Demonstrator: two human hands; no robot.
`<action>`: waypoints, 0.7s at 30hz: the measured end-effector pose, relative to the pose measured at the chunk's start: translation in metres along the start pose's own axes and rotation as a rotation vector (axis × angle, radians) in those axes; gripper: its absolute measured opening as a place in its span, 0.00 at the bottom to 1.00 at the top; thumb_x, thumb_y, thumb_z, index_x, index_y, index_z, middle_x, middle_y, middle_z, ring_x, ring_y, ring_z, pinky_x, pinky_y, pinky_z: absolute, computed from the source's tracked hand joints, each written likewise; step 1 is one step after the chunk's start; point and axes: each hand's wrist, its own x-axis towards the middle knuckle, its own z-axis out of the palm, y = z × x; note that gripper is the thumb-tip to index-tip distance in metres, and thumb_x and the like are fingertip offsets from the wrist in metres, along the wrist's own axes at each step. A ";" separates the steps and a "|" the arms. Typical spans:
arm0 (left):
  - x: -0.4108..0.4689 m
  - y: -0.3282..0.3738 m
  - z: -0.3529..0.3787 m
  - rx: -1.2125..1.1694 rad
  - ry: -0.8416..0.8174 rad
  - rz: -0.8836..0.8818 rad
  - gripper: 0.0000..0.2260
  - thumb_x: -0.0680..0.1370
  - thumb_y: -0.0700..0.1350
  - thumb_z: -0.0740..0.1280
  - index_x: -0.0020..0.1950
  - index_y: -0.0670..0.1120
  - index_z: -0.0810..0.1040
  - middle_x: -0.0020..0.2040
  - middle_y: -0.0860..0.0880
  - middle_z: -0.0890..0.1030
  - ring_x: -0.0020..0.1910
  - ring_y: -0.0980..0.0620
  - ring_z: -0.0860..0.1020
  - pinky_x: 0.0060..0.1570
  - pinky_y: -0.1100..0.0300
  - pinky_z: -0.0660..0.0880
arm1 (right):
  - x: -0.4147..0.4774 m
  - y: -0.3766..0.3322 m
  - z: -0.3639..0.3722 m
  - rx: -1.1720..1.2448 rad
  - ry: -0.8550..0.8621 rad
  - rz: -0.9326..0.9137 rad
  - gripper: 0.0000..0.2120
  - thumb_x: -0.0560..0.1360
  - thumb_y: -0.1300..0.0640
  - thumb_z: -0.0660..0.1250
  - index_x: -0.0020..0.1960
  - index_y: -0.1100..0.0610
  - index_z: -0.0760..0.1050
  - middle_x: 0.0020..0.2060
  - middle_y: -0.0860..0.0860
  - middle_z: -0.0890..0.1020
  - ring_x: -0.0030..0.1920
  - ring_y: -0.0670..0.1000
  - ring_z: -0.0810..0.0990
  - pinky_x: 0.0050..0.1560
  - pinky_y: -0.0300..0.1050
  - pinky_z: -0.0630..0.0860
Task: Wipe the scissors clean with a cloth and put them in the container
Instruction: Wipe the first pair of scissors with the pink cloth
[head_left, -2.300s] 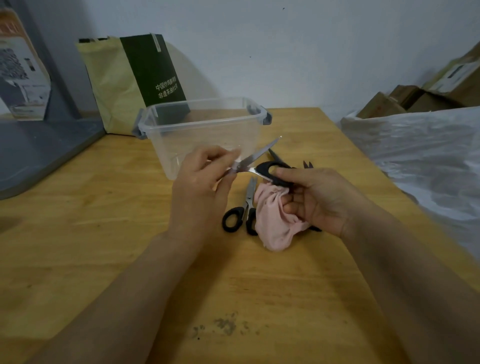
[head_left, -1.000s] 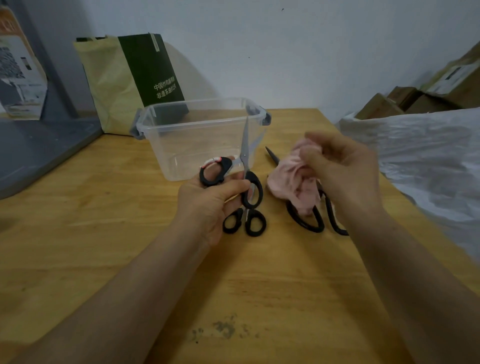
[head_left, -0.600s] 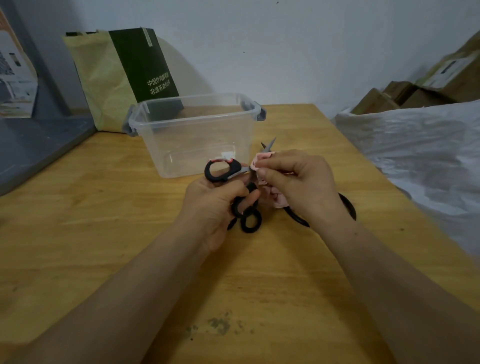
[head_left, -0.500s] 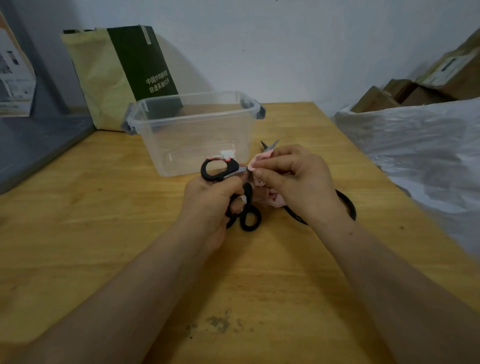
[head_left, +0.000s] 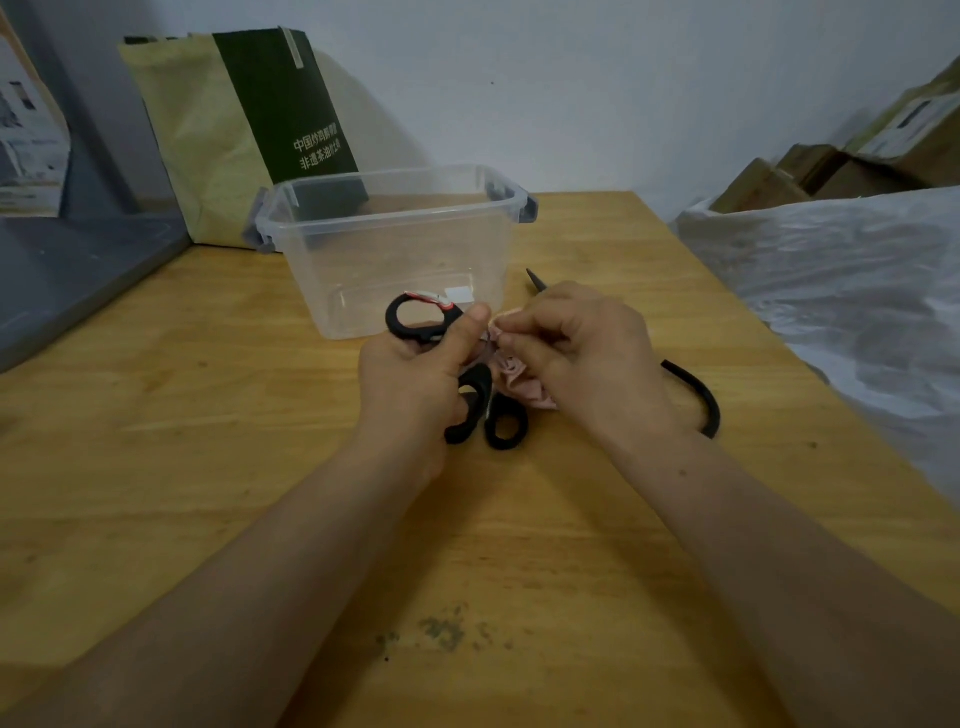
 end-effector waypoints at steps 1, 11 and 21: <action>0.000 0.000 0.000 -0.003 0.002 0.007 0.06 0.74 0.43 0.70 0.38 0.44 0.78 0.30 0.51 0.80 0.22 0.61 0.73 0.20 0.70 0.63 | -0.002 -0.003 0.002 -0.004 -0.015 -0.037 0.05 0.72 0.62 0.71 0.47 0.58 0.84 0.43 0.52 0.81 0.45 0.50 0.79 0.49 0.48 0.77; 0.005 -0.004 -0.001 0.013 0.010 -0.044 0.09 0.74 0.47 0.71 0.39 0.42 0.79 0.32 0.48 0.80 0.28 0.50 0.69 0.20 0.68 0.60 | 0.002 -0.002 -0.004 -0.092 0.004 -0.023 0.05 0.74 0.59 0.69 0.47 0.57 0.83 0.44 0.51 0.81 0.45 0.47 0.78 0.49 0.44 0.75; 0.006 0.002 -0.002 0.035 0.071 -0.113 0.16 0.76 0.56 0.65 0.41 0.44 0.78 0.32 0.51 0.84 0.28 0.55 0.77 0.22 0.66 0.64 | -0.001 -0.003 0.002 -0.219 0.009 -0.170 0.05 0.72 0.55 0.69 0.43 0.54 0.83 0.39 0.47 0.82 0.47 0.52 0.75 0.49 0.50 0.72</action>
